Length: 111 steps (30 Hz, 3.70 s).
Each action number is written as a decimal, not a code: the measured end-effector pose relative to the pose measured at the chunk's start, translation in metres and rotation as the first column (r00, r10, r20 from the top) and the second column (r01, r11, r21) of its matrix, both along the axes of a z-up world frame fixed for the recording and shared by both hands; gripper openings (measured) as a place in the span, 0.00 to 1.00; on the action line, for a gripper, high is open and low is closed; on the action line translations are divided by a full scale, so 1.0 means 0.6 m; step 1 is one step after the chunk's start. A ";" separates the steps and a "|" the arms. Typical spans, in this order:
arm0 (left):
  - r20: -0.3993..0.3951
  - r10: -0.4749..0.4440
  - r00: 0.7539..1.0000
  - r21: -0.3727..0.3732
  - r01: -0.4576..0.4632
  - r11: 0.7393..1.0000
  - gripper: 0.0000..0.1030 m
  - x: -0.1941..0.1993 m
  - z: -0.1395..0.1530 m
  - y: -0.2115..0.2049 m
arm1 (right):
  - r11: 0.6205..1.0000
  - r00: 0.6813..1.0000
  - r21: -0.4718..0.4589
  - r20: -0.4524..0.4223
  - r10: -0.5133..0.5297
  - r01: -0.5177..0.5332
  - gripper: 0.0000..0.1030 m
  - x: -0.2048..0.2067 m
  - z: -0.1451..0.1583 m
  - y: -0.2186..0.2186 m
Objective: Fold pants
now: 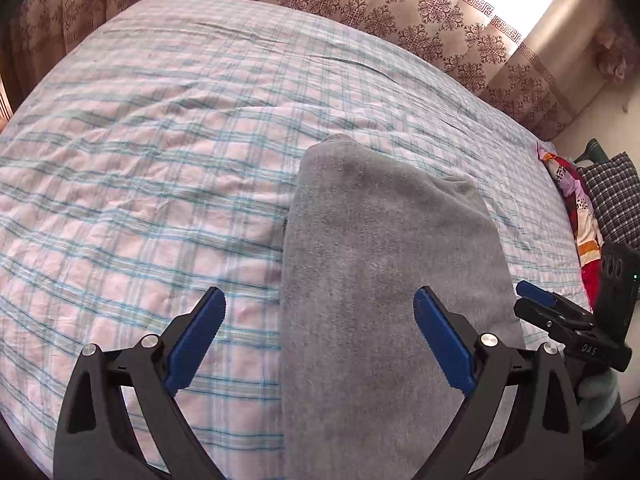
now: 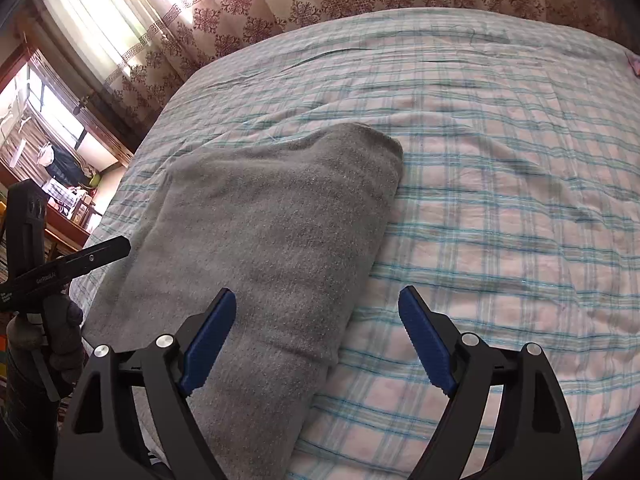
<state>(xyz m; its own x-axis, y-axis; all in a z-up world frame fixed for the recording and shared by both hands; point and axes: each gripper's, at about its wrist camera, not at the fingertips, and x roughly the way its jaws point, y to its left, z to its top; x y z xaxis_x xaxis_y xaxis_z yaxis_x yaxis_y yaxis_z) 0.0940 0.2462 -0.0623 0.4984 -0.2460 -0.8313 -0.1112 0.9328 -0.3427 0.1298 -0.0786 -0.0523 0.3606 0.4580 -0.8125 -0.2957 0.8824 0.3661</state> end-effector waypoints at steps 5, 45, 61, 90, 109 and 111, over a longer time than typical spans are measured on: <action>-0.067 -0.064 0.996 -0.170 0.052 0.984 0.93 0.032 -0.041 0.023 | 0.999 0.999 0.045 -0.034 0.003 -0.002 0.86 0.014 -0.011 0.000; 0.061 -0.299 0.952 -0.333 0.302 0.893 0.38 0.089 -0.014 -0.070 | 0.959 0.993 0.273 -0.068 0.092 -0.070 0.33 0.092 0.018 0.034; 0.107 -0.469 0.877 -0.298 0.478 0.826 0.38 0.263 0.031 -0.352 | 0.971 0.985 0.181 0.052 -0.166 0.154 0.33 0.189 0.092 -0.234; -0.018 -0.477 0.878 -0.140 0.471 0.871 0.61 0.388 -0.065 -0.541 | 0.961 0.959 -0.046 0.095 -0.267 0.273 0.42 0.250 -0.006 -0.392; 0.037 -0.457 0.889 0.243 0.435 0.867 0.71 0.261 -0.016 -0.536 | 0.913 0.935 -0.247 0.230 -0.270 0.325 0.63 0.159 0.052 -0.377; 0.039 -0.456 0.889 0.257 0.432 0.864 0.71 0.246 -0.017 -0.532 | 0.911 0.935 -0.252 0.225 -0.273 0.327 0.63 0.145 0.053 -0.375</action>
